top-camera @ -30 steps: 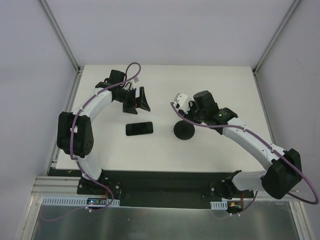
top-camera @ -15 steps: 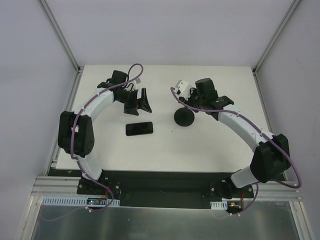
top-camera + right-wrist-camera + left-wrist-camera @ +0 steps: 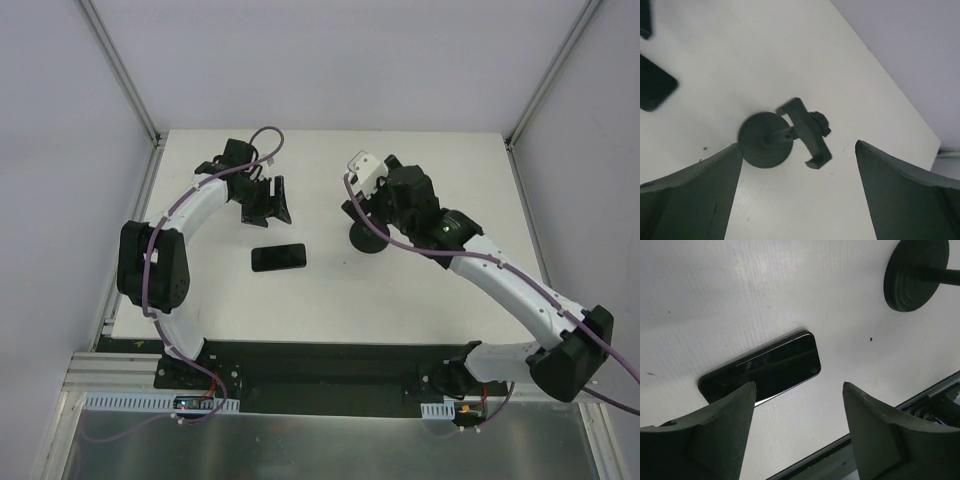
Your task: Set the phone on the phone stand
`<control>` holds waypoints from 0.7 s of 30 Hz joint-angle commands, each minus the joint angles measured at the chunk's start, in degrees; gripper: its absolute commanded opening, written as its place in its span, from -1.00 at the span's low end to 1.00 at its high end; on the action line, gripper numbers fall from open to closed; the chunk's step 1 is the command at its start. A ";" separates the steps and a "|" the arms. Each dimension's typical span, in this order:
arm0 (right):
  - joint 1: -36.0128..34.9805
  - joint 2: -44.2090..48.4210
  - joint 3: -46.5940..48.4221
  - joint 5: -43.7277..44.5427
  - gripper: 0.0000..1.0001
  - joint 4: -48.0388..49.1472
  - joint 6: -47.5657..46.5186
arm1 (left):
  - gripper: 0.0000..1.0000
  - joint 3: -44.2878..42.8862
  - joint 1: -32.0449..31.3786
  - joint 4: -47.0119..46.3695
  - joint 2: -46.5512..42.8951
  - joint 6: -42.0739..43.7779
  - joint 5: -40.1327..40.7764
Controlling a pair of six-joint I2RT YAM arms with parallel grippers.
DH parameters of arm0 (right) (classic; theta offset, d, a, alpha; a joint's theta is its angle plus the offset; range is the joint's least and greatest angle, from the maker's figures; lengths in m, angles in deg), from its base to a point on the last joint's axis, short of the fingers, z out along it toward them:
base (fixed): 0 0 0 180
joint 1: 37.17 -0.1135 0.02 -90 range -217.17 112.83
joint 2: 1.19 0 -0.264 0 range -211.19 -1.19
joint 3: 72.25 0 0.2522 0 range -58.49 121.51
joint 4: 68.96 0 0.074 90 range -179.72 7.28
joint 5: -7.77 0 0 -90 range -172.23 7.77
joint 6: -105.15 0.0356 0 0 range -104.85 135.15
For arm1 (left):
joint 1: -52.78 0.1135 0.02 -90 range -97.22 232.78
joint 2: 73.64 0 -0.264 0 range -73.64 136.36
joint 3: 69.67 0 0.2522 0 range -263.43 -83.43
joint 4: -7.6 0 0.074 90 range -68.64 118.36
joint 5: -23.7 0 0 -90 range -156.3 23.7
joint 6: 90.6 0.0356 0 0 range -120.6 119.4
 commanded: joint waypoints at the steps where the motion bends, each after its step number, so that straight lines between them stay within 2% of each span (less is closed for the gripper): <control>1: -8.26 6.33 -2.09 -0.28 0.93 5.05 7.41 | 0.30 -3.72 -0.13 3.03 3.67 -0.40 8.76; 2: -8.98 6.33 -3.06 -1.17 0.93 6.54 8.29 | 0.18 -4.25 -0.22 3.39 4.82 -0.58 9.20; 5: -11.26 4.59 -0.36 -2.58 0.93 8.40 10.75 | 0.11 -6.97 -0.22 6.54 9.47 -0.05 10.96; 13: -13.20 4.49 -0.69 -0.93 0.93 9.02 10.06 | 0.25 -8.04 -0.13 8.32 15.81 -0.49 13.07; 21: -13.11 5.37 -2.27 1.90 0.93 7.79 6.72 | 0.44 3.03 -0.13 7.97 13.28 -5.68 6.93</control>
